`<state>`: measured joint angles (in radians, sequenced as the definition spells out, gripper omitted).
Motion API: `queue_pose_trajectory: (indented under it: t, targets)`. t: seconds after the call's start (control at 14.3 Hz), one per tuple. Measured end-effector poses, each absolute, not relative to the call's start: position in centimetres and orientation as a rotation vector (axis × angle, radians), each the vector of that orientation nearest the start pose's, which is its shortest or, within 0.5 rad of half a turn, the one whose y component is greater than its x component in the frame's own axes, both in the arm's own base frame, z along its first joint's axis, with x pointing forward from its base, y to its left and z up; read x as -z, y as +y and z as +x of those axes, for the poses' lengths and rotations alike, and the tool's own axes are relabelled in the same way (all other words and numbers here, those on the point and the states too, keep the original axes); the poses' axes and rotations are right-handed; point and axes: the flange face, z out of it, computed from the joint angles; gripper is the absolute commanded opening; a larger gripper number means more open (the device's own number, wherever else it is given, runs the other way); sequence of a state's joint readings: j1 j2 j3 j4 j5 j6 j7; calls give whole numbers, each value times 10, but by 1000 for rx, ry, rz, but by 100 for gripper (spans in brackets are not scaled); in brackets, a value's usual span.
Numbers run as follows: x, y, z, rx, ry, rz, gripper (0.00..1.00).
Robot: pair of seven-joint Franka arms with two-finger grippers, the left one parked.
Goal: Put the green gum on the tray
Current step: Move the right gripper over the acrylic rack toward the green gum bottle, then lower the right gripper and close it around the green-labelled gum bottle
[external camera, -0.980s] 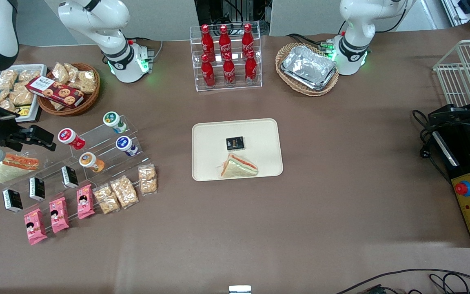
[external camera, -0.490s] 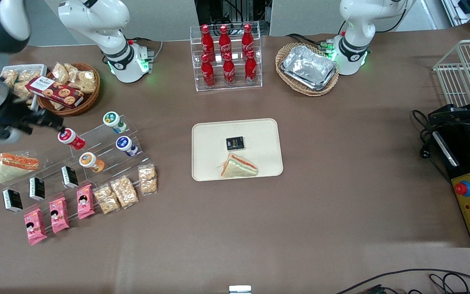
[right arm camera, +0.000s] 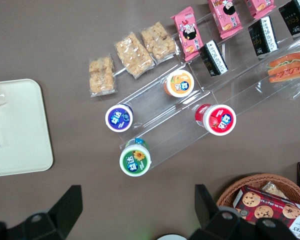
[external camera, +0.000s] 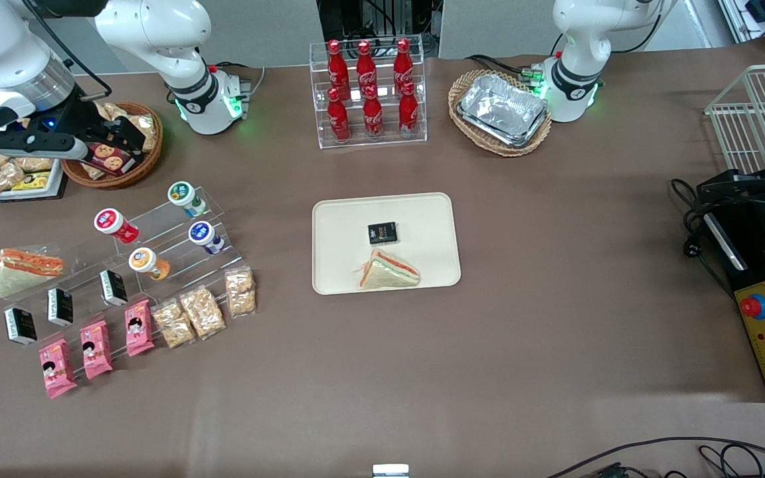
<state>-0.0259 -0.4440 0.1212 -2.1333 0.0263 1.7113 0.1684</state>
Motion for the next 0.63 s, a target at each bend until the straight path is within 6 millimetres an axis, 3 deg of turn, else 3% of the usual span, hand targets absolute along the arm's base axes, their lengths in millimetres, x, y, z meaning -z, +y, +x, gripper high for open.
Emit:
queue_pose_trajectory:
  t: [0.28, 0.63]
  targets:
    - [-566, 49, 419, 10, 147, -3154, 100]
    - [-502, 48, 420, -21, 112, -3125, 100]
